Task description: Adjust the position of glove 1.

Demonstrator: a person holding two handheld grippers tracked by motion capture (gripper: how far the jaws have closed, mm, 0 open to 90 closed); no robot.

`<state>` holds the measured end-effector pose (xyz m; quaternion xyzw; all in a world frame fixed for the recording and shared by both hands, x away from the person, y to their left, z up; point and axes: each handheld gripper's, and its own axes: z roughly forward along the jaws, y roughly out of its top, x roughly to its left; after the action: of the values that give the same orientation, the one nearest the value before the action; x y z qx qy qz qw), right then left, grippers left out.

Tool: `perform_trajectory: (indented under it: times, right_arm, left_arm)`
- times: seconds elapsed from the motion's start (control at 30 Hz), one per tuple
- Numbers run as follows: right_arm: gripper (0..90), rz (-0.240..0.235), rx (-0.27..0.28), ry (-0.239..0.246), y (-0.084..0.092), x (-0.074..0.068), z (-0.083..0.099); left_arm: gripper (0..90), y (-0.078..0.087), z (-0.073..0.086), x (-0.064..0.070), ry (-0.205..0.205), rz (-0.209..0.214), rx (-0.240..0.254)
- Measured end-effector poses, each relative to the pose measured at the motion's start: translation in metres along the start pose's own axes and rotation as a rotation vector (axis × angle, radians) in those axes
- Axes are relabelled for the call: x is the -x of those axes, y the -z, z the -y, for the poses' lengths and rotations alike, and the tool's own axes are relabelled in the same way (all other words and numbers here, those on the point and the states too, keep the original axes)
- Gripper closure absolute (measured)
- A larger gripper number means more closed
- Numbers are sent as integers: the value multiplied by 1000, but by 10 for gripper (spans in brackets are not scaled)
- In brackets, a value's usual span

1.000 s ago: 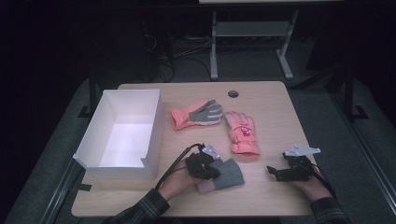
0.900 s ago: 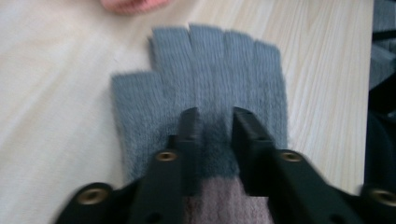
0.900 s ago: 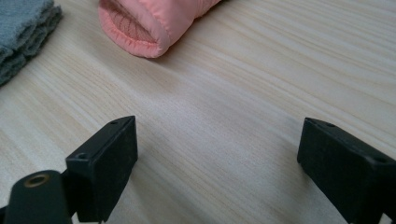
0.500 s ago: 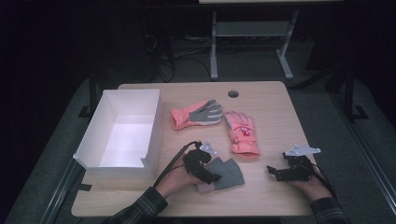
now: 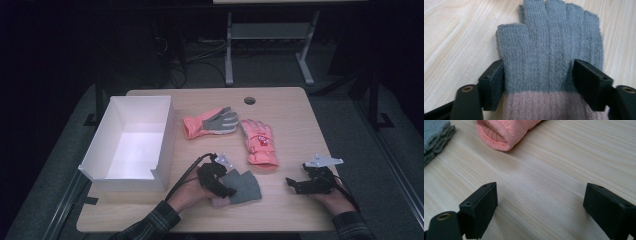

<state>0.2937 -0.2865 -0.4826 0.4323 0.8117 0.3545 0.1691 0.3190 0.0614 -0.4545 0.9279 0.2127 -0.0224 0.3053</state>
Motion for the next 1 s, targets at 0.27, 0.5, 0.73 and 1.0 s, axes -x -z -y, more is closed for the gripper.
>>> perform_trajectory:
  times: [0.27, 0.5, 0.73, 1.0]
  right_arm:
    - [114, 0, 0, 0, 0, 0, 0]
    - [114, 2, 1, 0, 0, 0, 0]
    - [115, 2, 1, 1, 0, 0, 0]
    - [114, 2, 0, 0, 0, 0, 0]
  left_arm:
    - [531, 1, -3, 1, 0, 48, -29]
    - [656, 1, -4, -2, 7, 97, -37]
    - [690, 4, -4, -8, 45, 158, -18]
    - [690, 10, -8, -7, 41, 146, 6]
